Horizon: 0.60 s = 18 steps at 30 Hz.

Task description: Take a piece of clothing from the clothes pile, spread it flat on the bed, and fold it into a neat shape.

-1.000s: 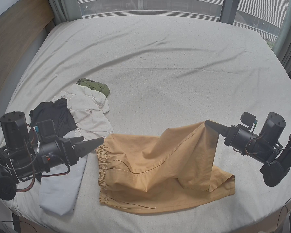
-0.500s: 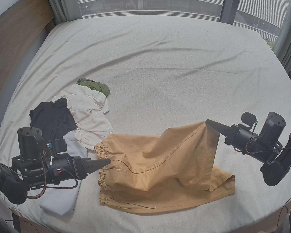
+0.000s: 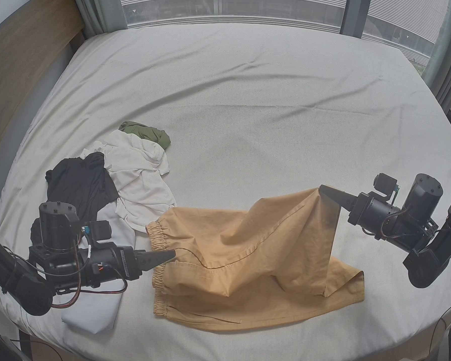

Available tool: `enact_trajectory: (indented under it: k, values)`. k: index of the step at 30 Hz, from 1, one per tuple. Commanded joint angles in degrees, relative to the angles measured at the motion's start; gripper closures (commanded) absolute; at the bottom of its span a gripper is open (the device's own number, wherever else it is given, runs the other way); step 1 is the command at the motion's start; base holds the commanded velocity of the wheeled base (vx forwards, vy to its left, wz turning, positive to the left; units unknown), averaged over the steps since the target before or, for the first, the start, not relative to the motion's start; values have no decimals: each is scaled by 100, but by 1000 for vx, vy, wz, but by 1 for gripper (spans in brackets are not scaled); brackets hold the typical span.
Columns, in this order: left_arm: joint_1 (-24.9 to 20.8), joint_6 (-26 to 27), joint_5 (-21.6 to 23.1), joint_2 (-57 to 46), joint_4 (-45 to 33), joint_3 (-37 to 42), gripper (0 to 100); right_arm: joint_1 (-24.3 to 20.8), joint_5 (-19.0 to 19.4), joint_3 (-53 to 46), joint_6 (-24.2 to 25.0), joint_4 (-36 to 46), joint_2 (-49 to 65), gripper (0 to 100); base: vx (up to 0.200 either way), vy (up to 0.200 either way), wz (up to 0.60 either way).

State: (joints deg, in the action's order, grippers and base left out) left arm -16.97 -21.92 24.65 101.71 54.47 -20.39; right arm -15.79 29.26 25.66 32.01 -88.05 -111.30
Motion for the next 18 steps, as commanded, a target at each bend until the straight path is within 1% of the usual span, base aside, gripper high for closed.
enact_trajectory:
  k: [1, 7, 9, 12, 18]
  values:
    - [1, -5, -4, 508, 328, 27, 0, -12, 1, 9, -2, -1, -6, 100, 0, 0, 0]
    - [1, -23, -4, 904, 767, 80, 0, -12, 1, 9, -2, -1, -6, 100, 0, 0, 0]
    - [-8, -84, 5, 991, 996, 88, 0, -12, 1, 9, -2, -1, 3, 100, 0, 0, 0]
    - [-78, -418, 5, 1106, 1321, 97, 0, -12, 1, 0, -2, -1, -6, 100, 0, 0, 0]
    - [-219, -489, 5, 1431, 1716, 97, 0, -12, -8, 0, -2, -1, -6, 100, 0, 0, 0]
